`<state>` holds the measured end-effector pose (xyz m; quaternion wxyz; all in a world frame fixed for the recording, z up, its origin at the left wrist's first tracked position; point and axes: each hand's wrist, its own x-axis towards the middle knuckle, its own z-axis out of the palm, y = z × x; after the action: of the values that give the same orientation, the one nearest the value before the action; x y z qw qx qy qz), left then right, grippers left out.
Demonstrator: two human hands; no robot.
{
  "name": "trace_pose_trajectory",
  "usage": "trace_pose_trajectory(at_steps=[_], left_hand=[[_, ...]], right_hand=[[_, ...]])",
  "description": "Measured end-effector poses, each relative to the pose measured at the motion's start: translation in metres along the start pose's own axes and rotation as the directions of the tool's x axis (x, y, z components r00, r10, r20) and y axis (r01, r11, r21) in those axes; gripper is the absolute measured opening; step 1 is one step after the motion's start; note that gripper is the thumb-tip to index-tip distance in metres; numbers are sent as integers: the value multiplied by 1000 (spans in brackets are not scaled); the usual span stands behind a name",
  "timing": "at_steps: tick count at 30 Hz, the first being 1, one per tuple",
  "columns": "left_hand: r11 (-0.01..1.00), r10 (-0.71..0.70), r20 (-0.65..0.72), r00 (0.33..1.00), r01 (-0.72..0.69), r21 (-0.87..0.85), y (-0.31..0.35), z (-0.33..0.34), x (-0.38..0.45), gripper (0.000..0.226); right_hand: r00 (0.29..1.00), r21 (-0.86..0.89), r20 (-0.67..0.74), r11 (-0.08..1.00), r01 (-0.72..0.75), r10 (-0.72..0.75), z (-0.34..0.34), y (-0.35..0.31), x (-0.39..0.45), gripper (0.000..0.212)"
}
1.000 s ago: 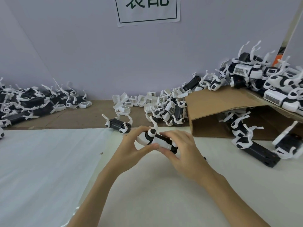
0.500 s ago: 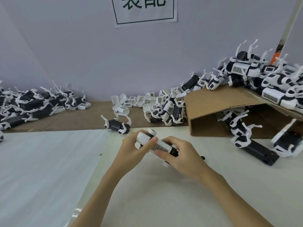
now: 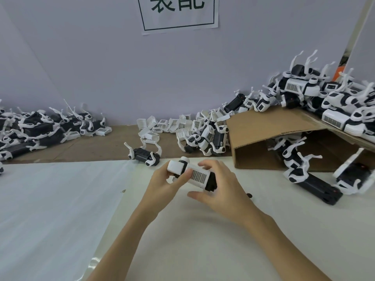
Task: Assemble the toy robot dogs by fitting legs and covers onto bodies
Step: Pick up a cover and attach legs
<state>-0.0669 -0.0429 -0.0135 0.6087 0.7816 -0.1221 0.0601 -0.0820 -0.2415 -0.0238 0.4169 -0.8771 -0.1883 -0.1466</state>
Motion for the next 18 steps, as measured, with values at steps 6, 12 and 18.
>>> trace_pose_trajectory(at_steps=[6,12,18], left_hand=[[969,105,29,994,-109,222,-6,-10,0,50],[988,-42,145,989,63,-144,0,-10,2,44],[986,-115,-78,990,104,-134,-1,-2,4,38]], right_hand=[[996,318,-43,946,-61,78,-2,4,1,35],[960,527,198,805,-274,197,-10,9,4,21],[993,8,-118,1000,19,-18,1,7,0,51]])
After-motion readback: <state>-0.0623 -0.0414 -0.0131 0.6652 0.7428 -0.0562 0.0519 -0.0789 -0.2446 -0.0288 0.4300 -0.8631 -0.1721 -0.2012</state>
